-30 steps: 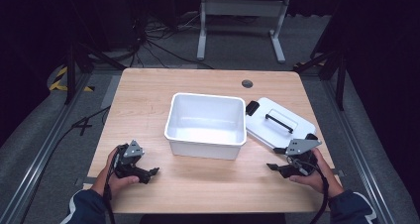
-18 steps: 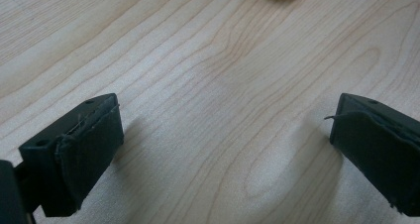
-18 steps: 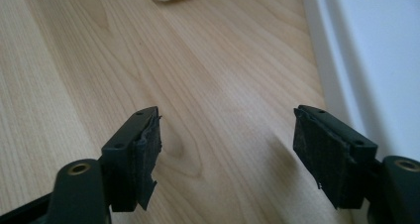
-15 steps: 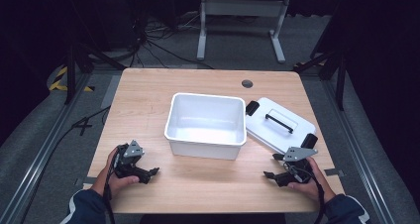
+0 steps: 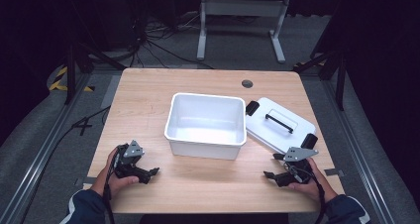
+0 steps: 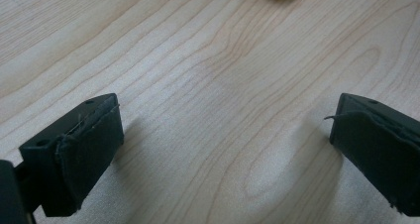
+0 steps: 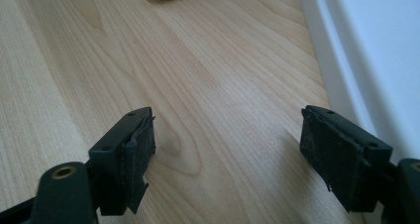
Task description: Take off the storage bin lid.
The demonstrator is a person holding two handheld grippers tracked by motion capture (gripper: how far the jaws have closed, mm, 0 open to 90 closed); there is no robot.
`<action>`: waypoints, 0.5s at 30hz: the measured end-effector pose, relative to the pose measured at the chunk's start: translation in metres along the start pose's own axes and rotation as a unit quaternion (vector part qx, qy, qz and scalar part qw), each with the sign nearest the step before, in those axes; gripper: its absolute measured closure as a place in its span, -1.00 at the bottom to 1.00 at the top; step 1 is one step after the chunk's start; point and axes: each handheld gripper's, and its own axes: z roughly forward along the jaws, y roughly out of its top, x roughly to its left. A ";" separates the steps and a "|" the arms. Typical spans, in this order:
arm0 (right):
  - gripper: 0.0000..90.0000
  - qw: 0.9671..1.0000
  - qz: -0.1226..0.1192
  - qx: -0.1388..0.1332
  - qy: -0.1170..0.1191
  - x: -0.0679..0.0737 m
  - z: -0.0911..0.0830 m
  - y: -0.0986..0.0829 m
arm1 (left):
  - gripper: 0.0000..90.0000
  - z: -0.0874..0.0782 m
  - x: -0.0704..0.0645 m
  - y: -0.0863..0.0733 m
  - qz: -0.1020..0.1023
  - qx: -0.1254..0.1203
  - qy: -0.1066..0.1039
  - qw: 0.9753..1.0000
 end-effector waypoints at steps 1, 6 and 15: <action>-0.52 1.000 0.000 0.000 0.000 0.000 0.000 0.000 | -0.99 0.000 0.000 0.000 0.000 0.000 0.000 1.000; -0.53 1.000 0.000 0.001 -0.001 0.000 0.000 0.000 | -0.99 0.001 0.000 0.001 -0.002 -0.001 0.000 1.000; -0.57 1.000 0.003 0.002 -0.005 0.000 0.000 0.000 | -0.99 0.001 0.000 0.001 -0.002 -0.002 -0.001 1.000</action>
